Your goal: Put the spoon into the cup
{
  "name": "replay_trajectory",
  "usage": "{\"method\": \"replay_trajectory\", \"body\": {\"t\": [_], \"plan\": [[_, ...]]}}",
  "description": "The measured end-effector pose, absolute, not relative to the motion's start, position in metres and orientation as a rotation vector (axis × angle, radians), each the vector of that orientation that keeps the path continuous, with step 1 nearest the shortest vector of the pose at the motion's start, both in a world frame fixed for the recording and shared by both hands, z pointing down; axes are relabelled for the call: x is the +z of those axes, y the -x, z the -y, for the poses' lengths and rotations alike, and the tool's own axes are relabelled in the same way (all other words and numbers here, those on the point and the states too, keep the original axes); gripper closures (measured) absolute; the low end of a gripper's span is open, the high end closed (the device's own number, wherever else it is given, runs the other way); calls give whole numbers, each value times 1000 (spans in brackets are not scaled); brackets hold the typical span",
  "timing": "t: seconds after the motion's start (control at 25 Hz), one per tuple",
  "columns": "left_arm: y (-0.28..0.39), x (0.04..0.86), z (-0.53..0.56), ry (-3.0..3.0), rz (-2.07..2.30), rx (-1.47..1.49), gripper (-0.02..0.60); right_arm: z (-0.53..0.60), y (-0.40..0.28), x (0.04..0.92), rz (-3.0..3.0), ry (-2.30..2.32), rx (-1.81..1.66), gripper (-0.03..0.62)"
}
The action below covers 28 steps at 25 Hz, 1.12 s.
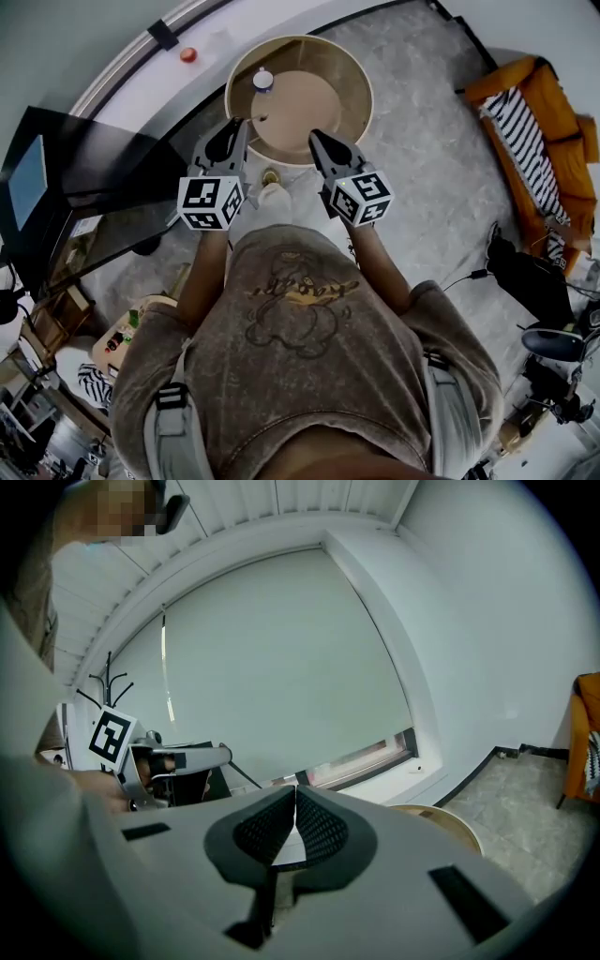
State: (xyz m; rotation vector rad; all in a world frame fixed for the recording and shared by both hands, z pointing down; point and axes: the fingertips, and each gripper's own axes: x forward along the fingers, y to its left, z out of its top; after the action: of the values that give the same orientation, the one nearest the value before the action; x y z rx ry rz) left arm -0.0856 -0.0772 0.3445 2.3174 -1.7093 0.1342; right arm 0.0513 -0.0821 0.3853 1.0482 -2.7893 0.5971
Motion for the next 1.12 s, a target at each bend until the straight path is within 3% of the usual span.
{"method": "replay_trajectory", "body": {"t": [1.12], "plan": [[122, 340, 224, -2420, 1577, 159, 531, 215, -1, 387, 2739, -1163, 641, 576]]}}
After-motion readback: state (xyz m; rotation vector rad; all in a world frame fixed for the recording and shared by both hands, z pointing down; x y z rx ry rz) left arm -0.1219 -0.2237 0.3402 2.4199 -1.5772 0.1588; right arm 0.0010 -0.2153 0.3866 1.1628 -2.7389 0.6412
